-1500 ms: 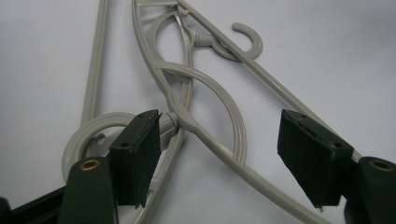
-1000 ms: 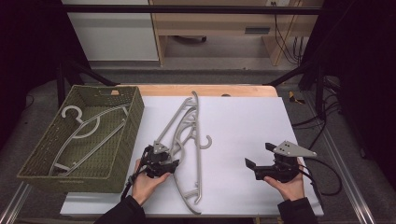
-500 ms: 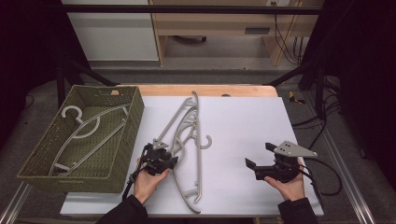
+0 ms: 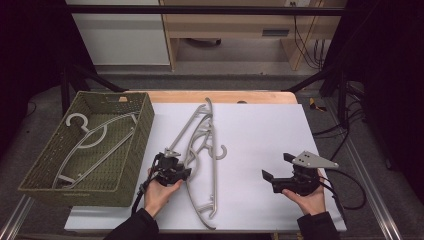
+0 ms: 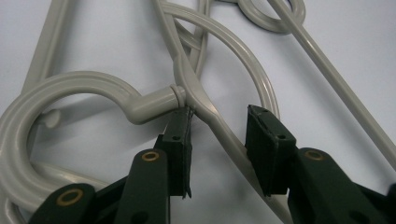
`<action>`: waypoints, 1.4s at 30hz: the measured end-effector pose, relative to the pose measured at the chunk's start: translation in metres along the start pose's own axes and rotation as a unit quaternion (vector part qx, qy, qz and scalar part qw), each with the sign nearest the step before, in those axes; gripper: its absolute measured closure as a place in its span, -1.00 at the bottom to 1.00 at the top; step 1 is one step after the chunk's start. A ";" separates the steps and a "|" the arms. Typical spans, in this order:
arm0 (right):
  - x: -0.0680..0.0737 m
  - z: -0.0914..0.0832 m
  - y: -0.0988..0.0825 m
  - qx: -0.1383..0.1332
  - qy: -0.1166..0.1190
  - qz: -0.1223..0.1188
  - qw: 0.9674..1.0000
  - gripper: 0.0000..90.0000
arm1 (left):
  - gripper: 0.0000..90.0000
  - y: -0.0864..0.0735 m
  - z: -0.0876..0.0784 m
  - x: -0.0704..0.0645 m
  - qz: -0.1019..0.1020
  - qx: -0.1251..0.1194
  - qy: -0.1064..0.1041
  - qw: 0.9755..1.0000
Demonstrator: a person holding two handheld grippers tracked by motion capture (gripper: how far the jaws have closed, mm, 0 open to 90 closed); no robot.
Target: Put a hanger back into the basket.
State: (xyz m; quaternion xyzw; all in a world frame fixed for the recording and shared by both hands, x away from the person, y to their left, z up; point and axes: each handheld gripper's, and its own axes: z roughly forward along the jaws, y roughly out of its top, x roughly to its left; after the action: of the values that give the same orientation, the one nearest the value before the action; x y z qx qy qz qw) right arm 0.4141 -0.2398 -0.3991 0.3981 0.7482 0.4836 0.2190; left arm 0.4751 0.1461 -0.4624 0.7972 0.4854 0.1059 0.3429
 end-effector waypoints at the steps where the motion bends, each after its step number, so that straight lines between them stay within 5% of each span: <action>1: 0.000 0.000 0.000 -0.001 0.000 -0.001 1.000 -0.88 | 0.37 0.000 0.000 0.000 0.002 0.003 -0.004 1.000; 6: 0.000 0.000 0.000 -0.002 0.000 -0.002 1.000 -0.88 | 0.41 0.001 -0.001 0.001 0.008 0.009 -0.009 1.000; 18: 0.000 0.001 0.000 0.001 0.000 -0.002 1.000 -0.88 | 0.52 0.010 0.010 -0.006 -0.013 0.007 0.005 1.000; 24: -0.001 -0.001 0.000 -0.003 0.001 -0.001 1.000 -0.88 | 0.68 0.012 0.007 0.000 0.001 0.019 0.002 1.000; 27: 0.000 0.000 0.000 -0.001 0.002 0.000 1.000 -0.88 | 0.76 0.012 0.006 -0.003 0.023 0.018 0.012 1.000; 35: -0.001 -0.001 0.000 -0.003 0.002 -0.001 1.000 -0.88 | 0.62 0.016 0.014 -0.002 0.034 0.032 0.010 0.999; 42: -0.001 -0.001 0.000 -0.003 0.002 0.000 1.000 -0.88 | 0.73 0.021 0.018 -0.006 0.036 0.054 0.025 0.998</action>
State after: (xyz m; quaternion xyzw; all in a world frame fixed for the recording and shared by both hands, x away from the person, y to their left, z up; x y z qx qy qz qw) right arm 0.4142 -0.2409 -0.3984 0.3963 0.7474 0.4862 0.2190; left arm 0.4955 0.1275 -0.4613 0.8287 0.4696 0.1114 0.2832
